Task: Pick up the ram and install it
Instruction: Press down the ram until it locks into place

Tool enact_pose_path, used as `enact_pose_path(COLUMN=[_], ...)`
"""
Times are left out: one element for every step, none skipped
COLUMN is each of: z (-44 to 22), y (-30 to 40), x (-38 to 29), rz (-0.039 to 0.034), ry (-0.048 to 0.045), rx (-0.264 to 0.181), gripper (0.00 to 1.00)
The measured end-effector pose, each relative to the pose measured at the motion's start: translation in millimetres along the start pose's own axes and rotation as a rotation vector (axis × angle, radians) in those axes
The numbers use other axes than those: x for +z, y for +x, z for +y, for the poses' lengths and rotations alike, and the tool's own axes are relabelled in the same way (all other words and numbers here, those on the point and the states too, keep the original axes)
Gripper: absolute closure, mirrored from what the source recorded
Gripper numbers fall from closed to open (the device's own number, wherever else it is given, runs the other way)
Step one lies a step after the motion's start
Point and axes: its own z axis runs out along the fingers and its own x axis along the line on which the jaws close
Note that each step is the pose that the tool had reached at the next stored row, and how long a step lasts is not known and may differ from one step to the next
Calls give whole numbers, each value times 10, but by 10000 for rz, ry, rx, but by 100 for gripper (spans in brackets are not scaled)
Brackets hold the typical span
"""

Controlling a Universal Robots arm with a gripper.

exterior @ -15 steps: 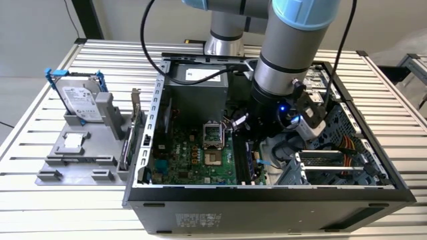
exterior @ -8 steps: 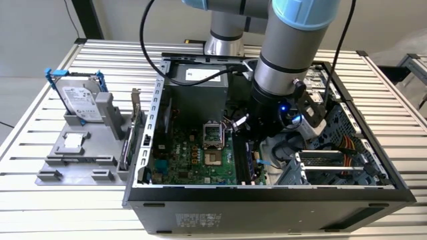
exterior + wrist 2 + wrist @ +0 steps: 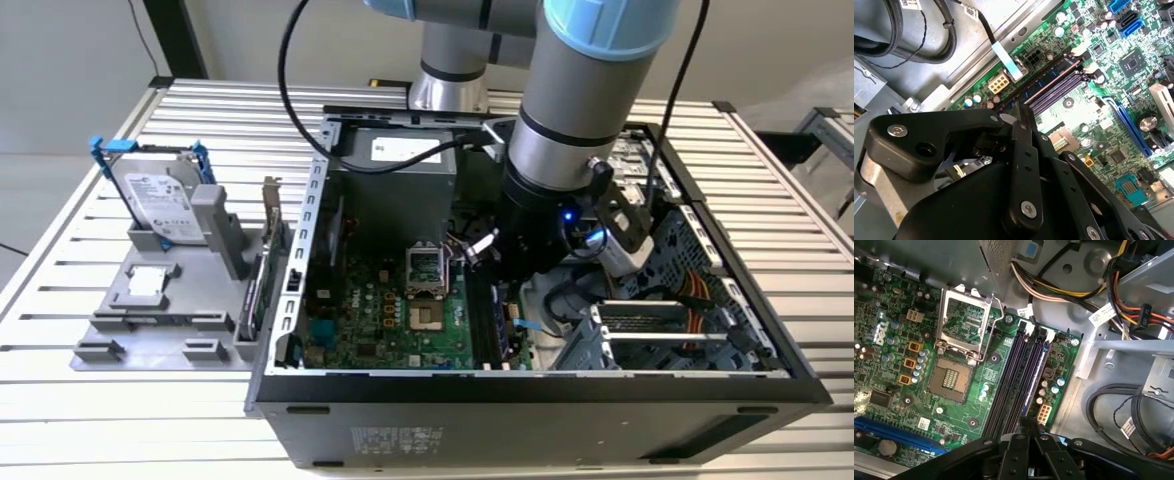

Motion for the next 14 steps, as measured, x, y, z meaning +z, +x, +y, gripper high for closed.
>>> enact_pose_path(z=[0, 0, 0, 0, 0, 0, 0, 0, 0, 0, 0, 0, 0, 0], y=[0, 0, 0, 0, 0, 0, 0, 0, 0, 0, 0, 0, 0, 0], x=[0, 0, 0, 0, 0, 0, -1, -2, -3, -3, -4, -4, -4, -4], rz=[-2, -3, -5, -6, -8, -9, -10, -12, -12, -14, -15, -16, -18, -20], ry=[1, 1, 1, 2, 2, 1, 2, 3, 4, 4, 4, 5, 5, 6], rx=[-42, -85, -122, -153, -179, -203, -230, -259, -289, -321, -356, -391, -427, -465], gripper=[100, 100, 100, 100, 100, 100, 100, 100, 100, 100, 100, 100, 100, 100])
